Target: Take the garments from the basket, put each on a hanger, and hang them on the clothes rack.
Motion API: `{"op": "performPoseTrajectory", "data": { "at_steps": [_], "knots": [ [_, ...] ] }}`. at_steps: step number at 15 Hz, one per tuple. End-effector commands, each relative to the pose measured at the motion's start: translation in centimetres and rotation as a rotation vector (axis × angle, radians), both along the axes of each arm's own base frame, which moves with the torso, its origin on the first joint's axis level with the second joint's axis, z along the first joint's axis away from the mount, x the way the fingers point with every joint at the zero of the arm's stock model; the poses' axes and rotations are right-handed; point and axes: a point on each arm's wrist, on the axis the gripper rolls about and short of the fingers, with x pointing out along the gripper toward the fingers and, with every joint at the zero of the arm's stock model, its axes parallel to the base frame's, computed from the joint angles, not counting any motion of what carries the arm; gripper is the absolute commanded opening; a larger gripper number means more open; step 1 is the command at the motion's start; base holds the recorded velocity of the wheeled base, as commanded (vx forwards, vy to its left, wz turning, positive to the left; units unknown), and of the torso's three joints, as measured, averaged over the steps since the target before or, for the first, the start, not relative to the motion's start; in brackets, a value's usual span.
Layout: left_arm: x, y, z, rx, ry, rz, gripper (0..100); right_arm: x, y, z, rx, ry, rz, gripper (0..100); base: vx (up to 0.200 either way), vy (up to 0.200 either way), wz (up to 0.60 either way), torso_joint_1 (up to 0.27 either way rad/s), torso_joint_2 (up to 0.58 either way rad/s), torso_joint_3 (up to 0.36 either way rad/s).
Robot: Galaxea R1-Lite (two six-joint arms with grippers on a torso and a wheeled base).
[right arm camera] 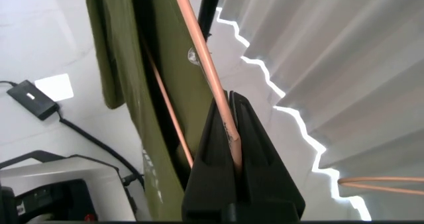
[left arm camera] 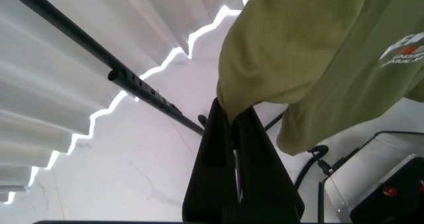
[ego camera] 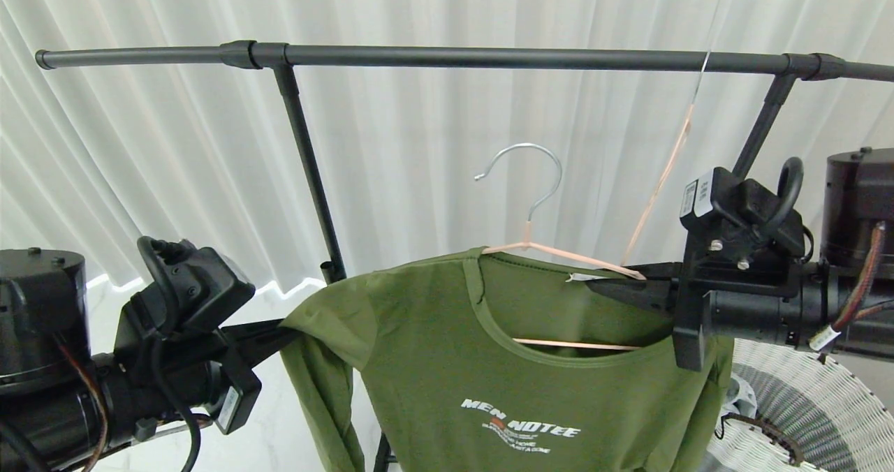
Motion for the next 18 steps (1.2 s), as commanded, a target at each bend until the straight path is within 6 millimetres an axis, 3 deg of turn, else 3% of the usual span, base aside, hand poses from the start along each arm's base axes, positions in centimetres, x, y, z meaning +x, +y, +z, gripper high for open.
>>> {"op": "performPoseTrajectory", "data": {
  "at_steps": [1,9,10,15,18],
  "knots": [
    [-0.5,0.1,-0.1,0.000,-0.001,-0.002,0,0.0,0.3,-0.9,-0.016,0.021,0.008,0,0.000,0.000,0.00,0.000,0.00,0.000],
    [-0.5,0.0,-0.1,0.007,-0.005,-0.015,0,0.0,0.2,-0.8,-0.012,0.016,0.005,0,0.000,0.000,0.00,0.000,0.00,0.000],
    [-0.5,0.0,-0.1,0.008,-0.007,-0.016,100,0.0,0.2,-0.8,-0.011,0.017,0.004,0,0.000,0.000,0.00,0.000,0.00,0.000],
    [-1.0,0.1,0.0,0.000,-0.015,-0.010,100,0.2,-0.4,-0.6,-0.013,0.008,-0.042,0,0.000,0.000,0.00,0.000,0.00,0.000],
    [-2.1,0.9,-0.3,-0.006,-0.021,0.017,100,0.3,-1.1,-0.3,0.013,0.041,-0.158,0,0.000,0.000,0.00,0.000,0.00,0.000]
  ]
}}
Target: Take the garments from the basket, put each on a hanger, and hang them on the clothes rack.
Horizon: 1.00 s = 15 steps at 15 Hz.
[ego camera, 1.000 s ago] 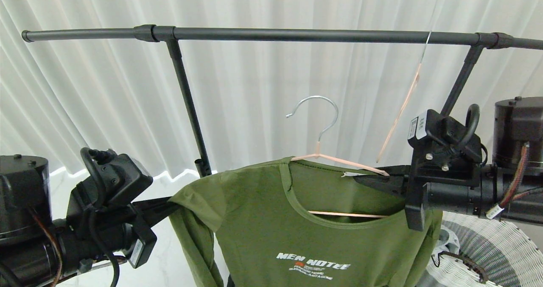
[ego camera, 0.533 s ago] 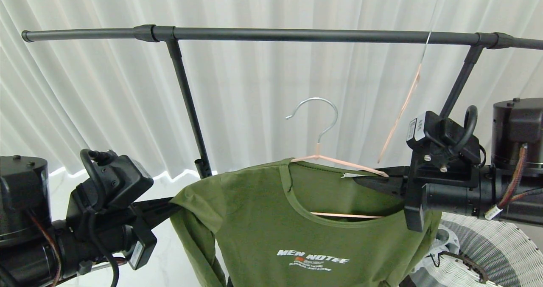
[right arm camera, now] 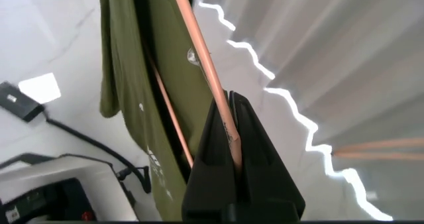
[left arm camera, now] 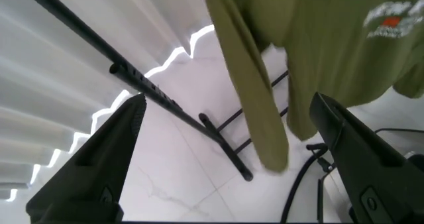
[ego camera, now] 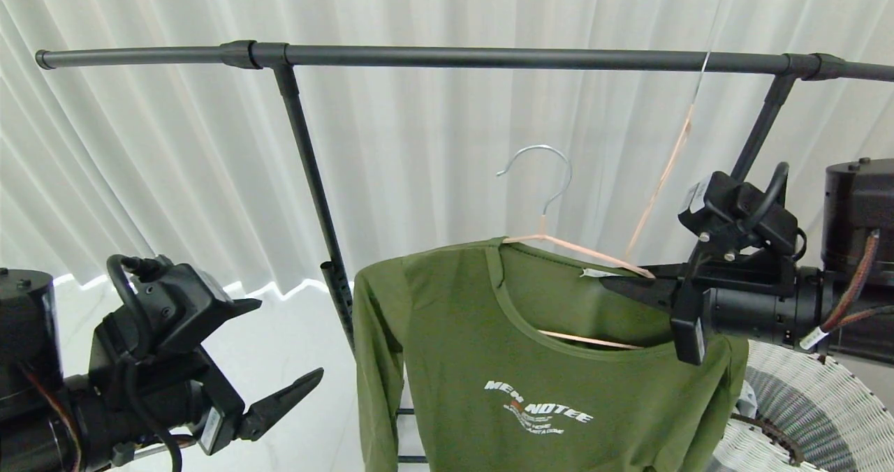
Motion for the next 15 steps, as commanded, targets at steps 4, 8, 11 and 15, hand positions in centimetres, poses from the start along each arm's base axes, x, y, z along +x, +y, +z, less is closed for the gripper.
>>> {"op": "performPoseTrajectory", "data": {
  "at_steps": [4,8,11,15],
  "knots": [
    [-1.8,1.7,-0.1,-0.008,-0.037,0.082,100,0.4,-0.4,1.0,0.110,0.080,-0.253,0,0.000,0.000,0.00,0.000,0.00,0.000],
    [-2.2,2.1,-0.2,-0.007,-0.044,0.101,100,1.9,0.7,3.1,0.193,0.101,-0.306,0,0.000,0.000,0.00,0.000,0.00,0.000],
    [-2.1,2.1,-0.3,-0.008,-0.042,0.102,100,2.8,1.4,5.0,0.224,0.068,-0.309,0,0.067,0.000,0.00,0.001,0.00,0.002],
    [-2.1,2.0,-0.3,-0.005,-0.040,0.099,100,3.3,1.6,6.4,0.230,0.058,-0.313,0,0.200,0.000,0.00,-0.007,0.00,0.002]
  ]
}}
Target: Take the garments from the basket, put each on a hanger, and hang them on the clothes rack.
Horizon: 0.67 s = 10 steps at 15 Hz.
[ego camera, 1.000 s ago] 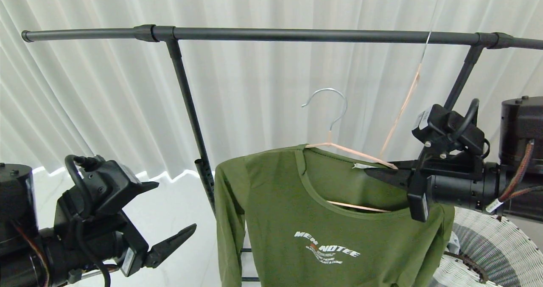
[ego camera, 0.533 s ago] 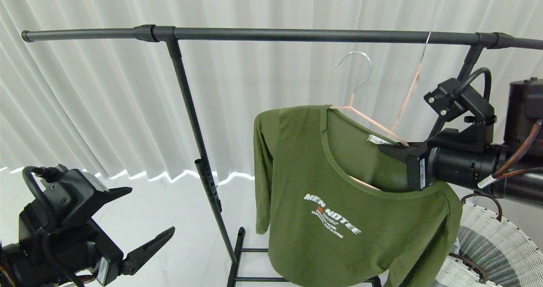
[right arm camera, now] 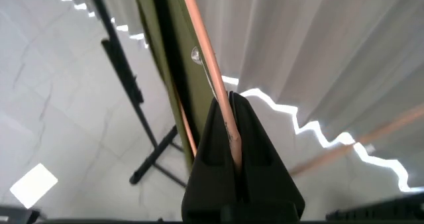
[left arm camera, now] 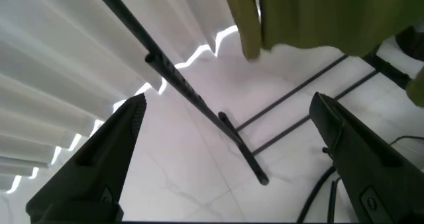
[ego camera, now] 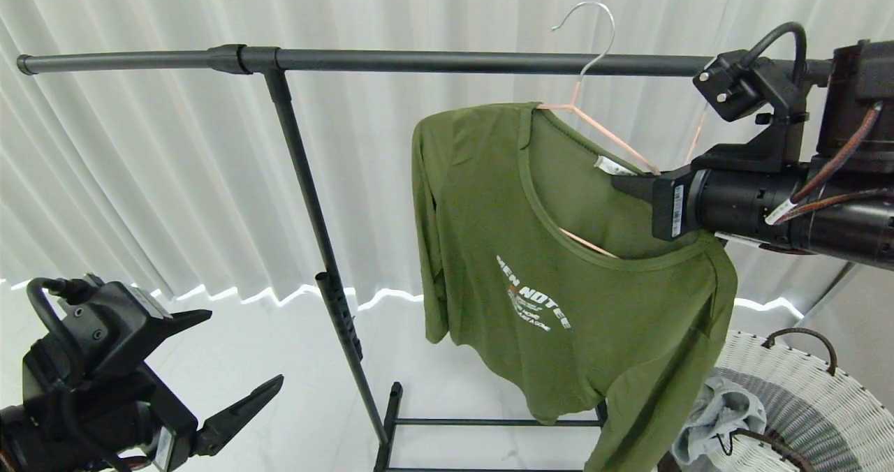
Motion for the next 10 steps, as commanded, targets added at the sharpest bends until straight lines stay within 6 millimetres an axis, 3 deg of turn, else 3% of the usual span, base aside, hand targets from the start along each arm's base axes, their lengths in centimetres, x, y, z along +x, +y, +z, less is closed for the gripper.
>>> {"op": "performPoseTrajectory", "data": {
  "at_steps": [1,4,10],
  "knots": [
    [0.1,0.0,0.0,0.001,0.003,-0.001,100,0.3,0.2,0.1,0.001,-0.004,-0.003,0,0.200,0.000,0.00,0.017,0.00,-0.002],
    [0.0,0.0,0.0,0.003,-0.002,-0.008,100,0.3,0.3,0.1,-0.004,-0.006,-0.003,0,0.000,0.000,0.00,0.000,0.00,0.000],
    [-0.1,-0.2,0.0,0.005,-0.006,-0.022,100,2.1,1.2,-0.5,-0.039,0.016,-0.075,0,0.000,0.000,0.00,0.000,0.00,0.000]
  ]
}}
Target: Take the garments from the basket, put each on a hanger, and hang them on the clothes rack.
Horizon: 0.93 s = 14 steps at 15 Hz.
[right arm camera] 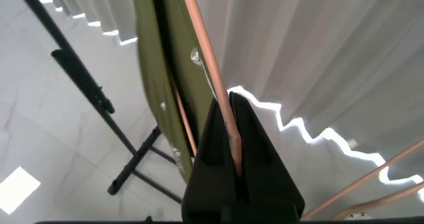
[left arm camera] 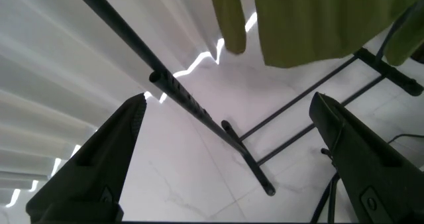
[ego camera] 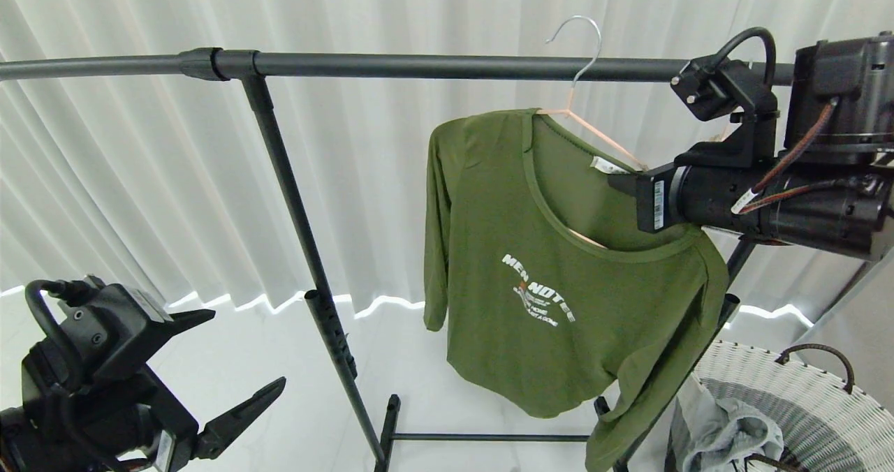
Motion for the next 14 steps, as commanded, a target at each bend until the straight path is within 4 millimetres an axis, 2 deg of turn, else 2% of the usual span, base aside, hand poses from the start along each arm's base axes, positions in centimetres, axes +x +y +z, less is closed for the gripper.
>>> {"op": "performPoseTrajectory", "data": {
  "at_steps": [1,2,6,14],
  "knots": [
    [0.0,0.0,0.0,0.000,-0.001,-0.002,100,1.5,0.9,-0.5,-0.012,0.011,-0.015,0,0.000,0.000,0.00,0.000,0.00,0.000],
    [0.0,0.0,0.0,0.000,-0.001,-0.002,100,1.5,0.9,-0.5,-0.012,0.011,-0.015,0,0.000,0.000,0.00,0.000,0.00,0.000],
    [-0.2,0.0,0.1,-0.002,-0.008,-0.005,100,3.7,1.8,-0.7,-0.019,0.007,-0.072,0,0.000,0.000,0.00,0.000,0.00,0.000],
    [-0.3,-0.5,0.0,-0.001,-0.005,-0.039,100,4.1,1.9,-1.5,-0.048,0.038,-0.082,0,0.000,0.000,0.00,0.000,0.00,0.000]
  ]
}}
